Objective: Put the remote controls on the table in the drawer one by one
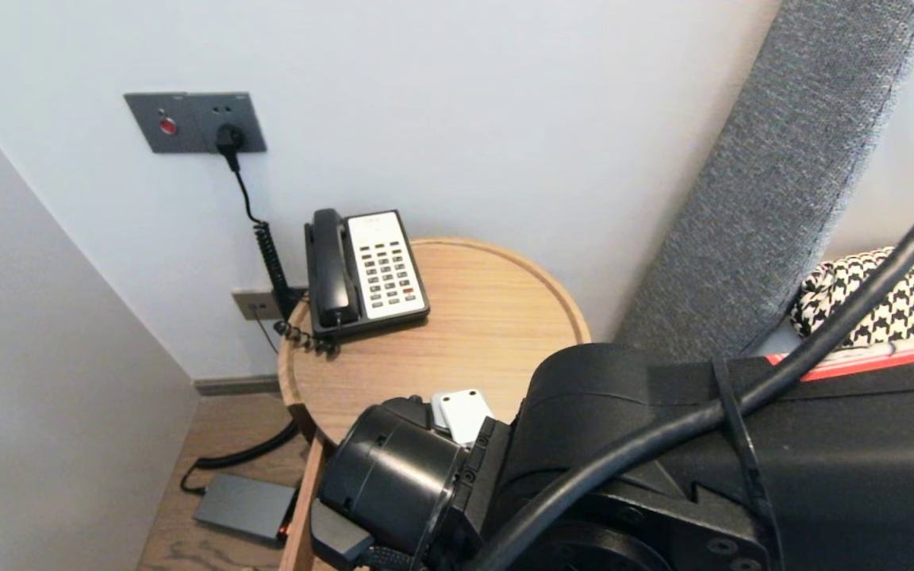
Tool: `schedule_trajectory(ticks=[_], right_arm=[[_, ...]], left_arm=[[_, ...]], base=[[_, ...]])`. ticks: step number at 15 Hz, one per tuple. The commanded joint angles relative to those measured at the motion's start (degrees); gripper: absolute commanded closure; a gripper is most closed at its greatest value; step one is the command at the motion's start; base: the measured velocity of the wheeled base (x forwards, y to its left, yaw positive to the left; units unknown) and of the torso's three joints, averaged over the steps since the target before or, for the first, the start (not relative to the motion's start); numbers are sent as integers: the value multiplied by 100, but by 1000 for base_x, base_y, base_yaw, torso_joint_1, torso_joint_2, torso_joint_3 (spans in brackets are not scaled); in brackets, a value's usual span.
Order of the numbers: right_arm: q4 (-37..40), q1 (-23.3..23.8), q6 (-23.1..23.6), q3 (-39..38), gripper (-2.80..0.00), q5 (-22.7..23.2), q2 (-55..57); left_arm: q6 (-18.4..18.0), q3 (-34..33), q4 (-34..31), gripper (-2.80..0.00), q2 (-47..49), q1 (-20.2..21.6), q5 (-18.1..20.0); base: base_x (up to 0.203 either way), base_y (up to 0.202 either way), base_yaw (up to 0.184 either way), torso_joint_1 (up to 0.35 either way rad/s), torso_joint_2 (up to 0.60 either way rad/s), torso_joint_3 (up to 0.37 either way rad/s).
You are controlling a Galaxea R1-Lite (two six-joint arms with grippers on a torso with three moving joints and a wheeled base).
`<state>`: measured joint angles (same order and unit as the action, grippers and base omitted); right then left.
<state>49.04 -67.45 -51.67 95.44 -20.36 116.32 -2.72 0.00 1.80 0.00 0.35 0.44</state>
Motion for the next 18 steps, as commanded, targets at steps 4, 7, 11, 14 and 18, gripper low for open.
schedule_trajectory(ticks=[4, 7, 11, 14, 18], right_arm=[[-204, 13, -28, -227, 0, 19, 222], [-411, 39, -28, -294, 0, 50, 284], [-887, 48, -20, -674, 0, 55, 418], [-1089, 78, -19, -785, 0, 68, 484], [-1303, 91, -10, -825, 0, 67, 685]], left_arm=[[-1, -70, 4, 0, -9, 0, 0], [-1, -70, 4, 0, -9, 0, 0], [-1, -70, 4, 0, -9, 0, 0], [-1, -70, 4, 0, -9, 0, 0], [-1, -70, 4, 0, -9, 0, 0]], base=[[0, 0, 0, 0, 0, 0], [0, 0, 0, 0, 0, 0], [0, 0, 0, 0, 0, 0], [0, 0, 0, 0, 0, 0], [0, 0, 0, 0, 0, 0]])
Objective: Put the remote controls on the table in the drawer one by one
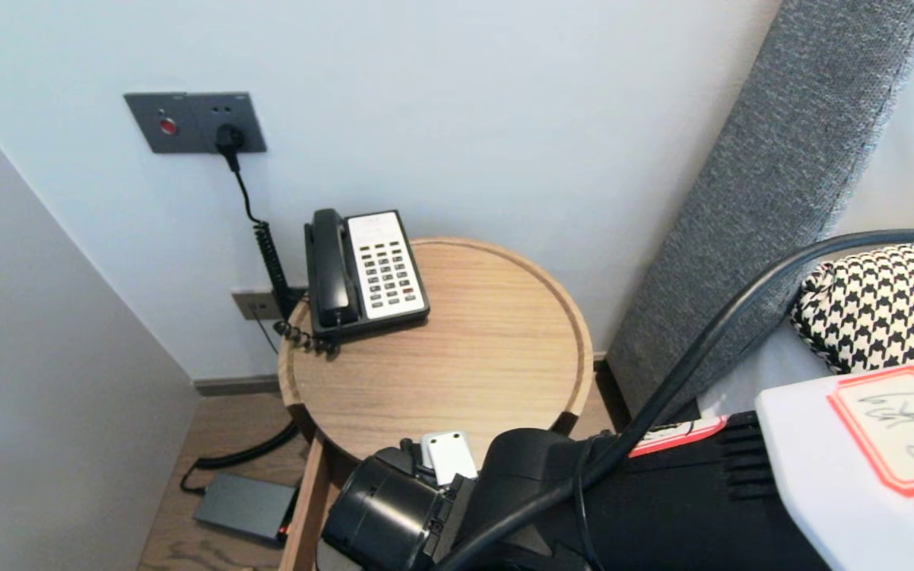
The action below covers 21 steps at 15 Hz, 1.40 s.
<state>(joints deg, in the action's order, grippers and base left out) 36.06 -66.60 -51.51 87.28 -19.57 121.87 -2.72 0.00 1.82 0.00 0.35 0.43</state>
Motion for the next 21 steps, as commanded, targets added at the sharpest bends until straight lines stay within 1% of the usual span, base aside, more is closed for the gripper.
schedule_trajectory(ticks=[1, 5, 9, 13, 16, 20, 21], right_arm=[[-45, 34, -26, -10, 0, -12, 182], [-166, 122, -9, -74, 0, -20, 293], [-628, 189, 9, -376, 0, -39, 293], [-731, 252, 24, -477, 0, -60, 293], [-1208, 252, 102, -766, 0, -89, 245], [-1342, 276, 132, -938, 0, -144, 232], [-1488, 323, 151, -1012, 0, -163, 220]], left_arm=[[-1, -70, 3, 0, -9, 0, 1], [-1, -70, 3, 0, -9, 0, 1], [-1, -70, 3, 0, -9, 0, 1], [-1, -70, 3, 0, -9, 0, 1], [-1, -70, 3, 0, -9, 0, 1], [-1, -70, 3, 0, -9, 3, 1], [-1, -70, 2, 0, -9, 7, 1]], base=[[0, 0, 0, 0, 0, 0], [0, 0, 0, 0, 0, 0], [0, 0, 0, 0, 0, 0], [0, 0, 0, 0, 0, 0], [0, 0, 0, 0, 0, 0], [0, 0, 0, 0, 0, 0], [0, 0, 0, 0, 0, 0]])
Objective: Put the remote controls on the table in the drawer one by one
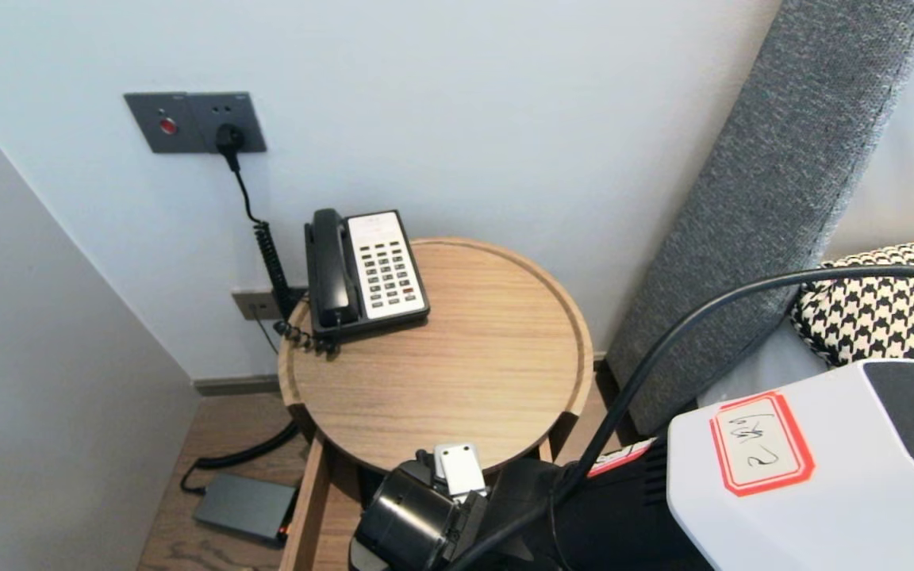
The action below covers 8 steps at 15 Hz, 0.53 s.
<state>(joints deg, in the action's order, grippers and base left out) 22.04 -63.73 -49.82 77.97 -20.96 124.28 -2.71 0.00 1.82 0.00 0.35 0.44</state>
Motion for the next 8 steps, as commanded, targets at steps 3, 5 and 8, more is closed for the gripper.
schedule_trajectory(ticks=[3, 5, 8], right_arm=[[-403, 36, 122, -309, 0, -137, -36], [-469, 36, 122, -402, 0, -137, -4], [-535, 36, 166, -440, 0, -137, -18]], left_arm=[[-2, -70, 3, 0, -9, 0, 0], [-2, -70, 3, 0, -9, 7, 0], [-2, -70, 3, 0, -9, 0, 0]], base=[[0, 0, 0, 0, 0, 0], [0, 0, 0, 0, 0, 0], [0, 0, 0, 0, 0, 0]])
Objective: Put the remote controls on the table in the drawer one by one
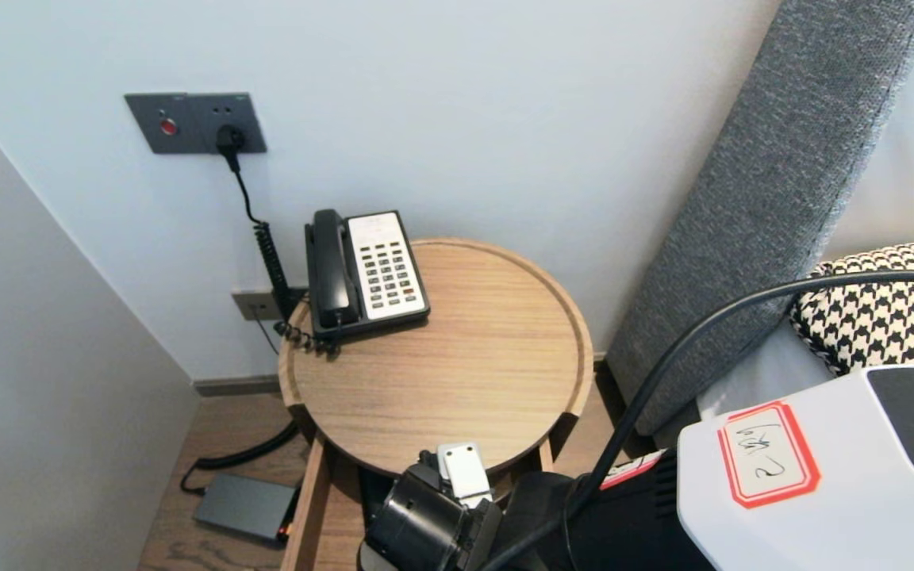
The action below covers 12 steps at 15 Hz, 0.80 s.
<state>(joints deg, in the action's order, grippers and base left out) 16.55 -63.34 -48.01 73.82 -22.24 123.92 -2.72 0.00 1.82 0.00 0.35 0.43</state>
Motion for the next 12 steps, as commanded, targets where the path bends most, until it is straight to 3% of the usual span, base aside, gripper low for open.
schedule_trajectory(ticks=[1, 12], right_arm=[[14, -20, 11, -17, 0, -18, 10], [14, -180, 248, -119, 0, -544, -262]], left_arm=[[-1, -70, 3, 0, -9, 4, 1], [-1, -70, 3, 0, -9, 8, 1]], base=[[0, 0, 0, 0, 0, 0], [0, 0, 0, 0, 0, 0]])
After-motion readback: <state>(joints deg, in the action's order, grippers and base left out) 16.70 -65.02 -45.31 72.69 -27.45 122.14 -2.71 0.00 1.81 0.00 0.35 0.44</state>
